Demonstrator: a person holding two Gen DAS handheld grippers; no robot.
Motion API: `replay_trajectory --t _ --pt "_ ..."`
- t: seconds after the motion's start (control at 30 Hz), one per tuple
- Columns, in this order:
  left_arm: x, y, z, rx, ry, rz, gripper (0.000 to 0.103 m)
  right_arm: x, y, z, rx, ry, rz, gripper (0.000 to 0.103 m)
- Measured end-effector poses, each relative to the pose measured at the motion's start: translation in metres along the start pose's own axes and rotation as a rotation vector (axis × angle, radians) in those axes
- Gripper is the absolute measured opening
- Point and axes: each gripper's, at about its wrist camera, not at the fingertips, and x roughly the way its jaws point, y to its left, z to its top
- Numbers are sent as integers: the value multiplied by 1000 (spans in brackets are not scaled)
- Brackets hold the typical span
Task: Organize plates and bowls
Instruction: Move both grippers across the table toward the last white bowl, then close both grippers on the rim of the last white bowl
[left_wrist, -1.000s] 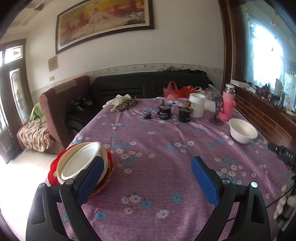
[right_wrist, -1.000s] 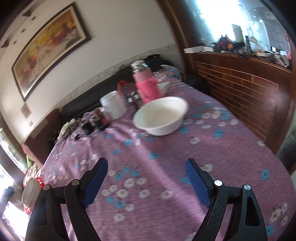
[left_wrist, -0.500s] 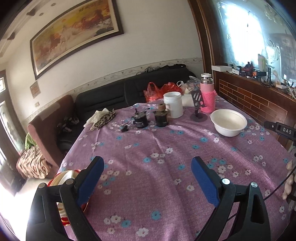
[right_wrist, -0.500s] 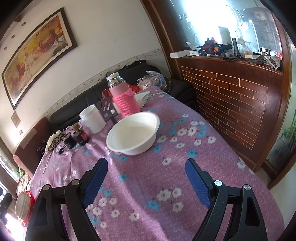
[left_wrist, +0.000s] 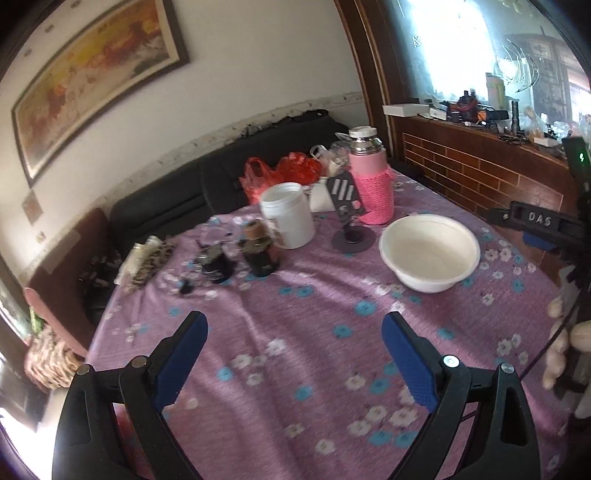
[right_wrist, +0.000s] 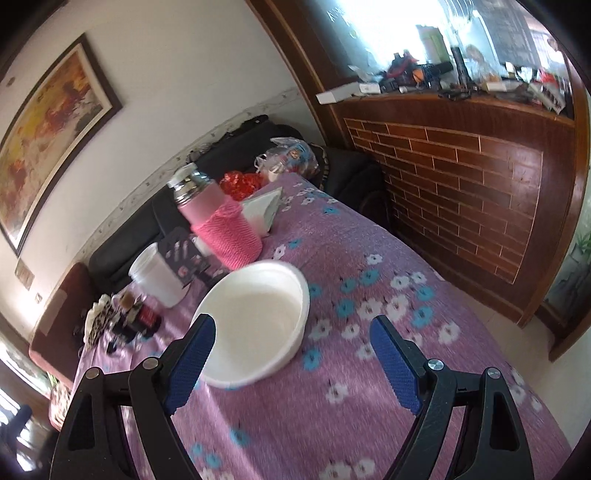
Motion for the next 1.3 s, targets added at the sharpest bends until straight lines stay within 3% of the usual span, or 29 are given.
replay_trajectory --t 0.2,0.27,0.47,0.77,0.83,0.87,0.9,0.93,0.97,1.0,1.13,1.3 --pt "78 -8 36 -123 140 -205 95 40 -24 4 71 32 11 88" --pt "106 -15 44 -159 182 -238 95 51 -31 5 79 74 28 88" --pt "172 -30 64 -289 271 -351 95 61 -39 9 101 77 110 84" --pt "226 -55 64 -328 375 -390 94 94 -22 -8 56 153 121 64" --pt "232 -60 60 -331 394 -399 89 100 -23 -12 69 176 134 57" --pt "236 -63 59 -326 410 -408 77 103 -24 -13 76 185 138 54" --pt "239 -68 57 -312 432 -418 58 104 -26 -14 81 191 139 52" --pt "242 -73 56 -298 452 -424 46 106 -27 -15 88 198 141 51" --pt "243 -78 54 -285 472 -431 22 108 -28 -16 91 203 143 50" --pt "244 -82 52 -277 488 -439 9 108 -29 -16 92 205 142 47" --pt "227 -87 52 -241 442 -413 7 109 -28 -17 94 220 176 25" --pt "201 -75 48 -244 401 -389 8 101 -14 -22 37 202 177 21"
